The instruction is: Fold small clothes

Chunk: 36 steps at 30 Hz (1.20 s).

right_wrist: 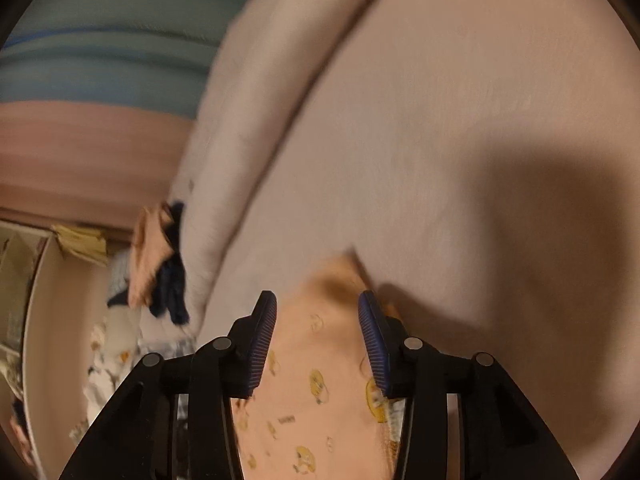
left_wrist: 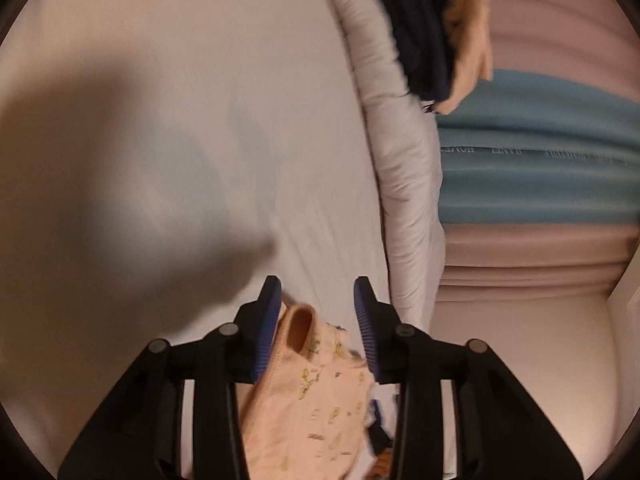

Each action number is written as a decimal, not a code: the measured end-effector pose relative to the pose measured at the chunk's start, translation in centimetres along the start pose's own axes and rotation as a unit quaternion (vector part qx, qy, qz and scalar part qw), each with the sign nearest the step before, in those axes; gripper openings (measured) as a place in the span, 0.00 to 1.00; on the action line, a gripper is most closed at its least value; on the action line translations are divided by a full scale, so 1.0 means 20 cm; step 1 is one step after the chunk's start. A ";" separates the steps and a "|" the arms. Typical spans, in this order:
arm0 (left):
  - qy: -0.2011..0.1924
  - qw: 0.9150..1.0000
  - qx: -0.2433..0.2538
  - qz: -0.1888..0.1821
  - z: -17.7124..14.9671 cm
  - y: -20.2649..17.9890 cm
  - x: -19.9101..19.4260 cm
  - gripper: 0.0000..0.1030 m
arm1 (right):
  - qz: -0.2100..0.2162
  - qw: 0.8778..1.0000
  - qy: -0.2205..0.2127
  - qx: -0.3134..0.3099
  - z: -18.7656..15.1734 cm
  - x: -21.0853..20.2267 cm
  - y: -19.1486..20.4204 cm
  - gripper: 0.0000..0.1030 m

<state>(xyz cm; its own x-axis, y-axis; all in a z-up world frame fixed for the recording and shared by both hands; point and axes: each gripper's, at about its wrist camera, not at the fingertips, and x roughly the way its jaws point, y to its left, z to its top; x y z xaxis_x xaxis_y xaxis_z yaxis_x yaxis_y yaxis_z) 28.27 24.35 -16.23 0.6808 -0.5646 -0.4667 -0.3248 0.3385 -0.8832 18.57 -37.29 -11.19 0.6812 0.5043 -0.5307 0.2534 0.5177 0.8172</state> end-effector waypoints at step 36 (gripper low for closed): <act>0.109 0.981 0.160 0.018 -0.42 0.09 -0.17 0.43 | -0.079 0.972 0.049 -0.217 -0.56 -0.29 0.03 0.42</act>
<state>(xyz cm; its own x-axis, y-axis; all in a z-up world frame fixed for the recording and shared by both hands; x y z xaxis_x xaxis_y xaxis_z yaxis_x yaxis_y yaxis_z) 19.78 20.53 -16.64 0.5051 -0.6831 -0.5275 -0.0999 0.5608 -0.8219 7.14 -32.19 -10.09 0.5830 0.4470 -0.6784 0.0223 0.8259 0.5634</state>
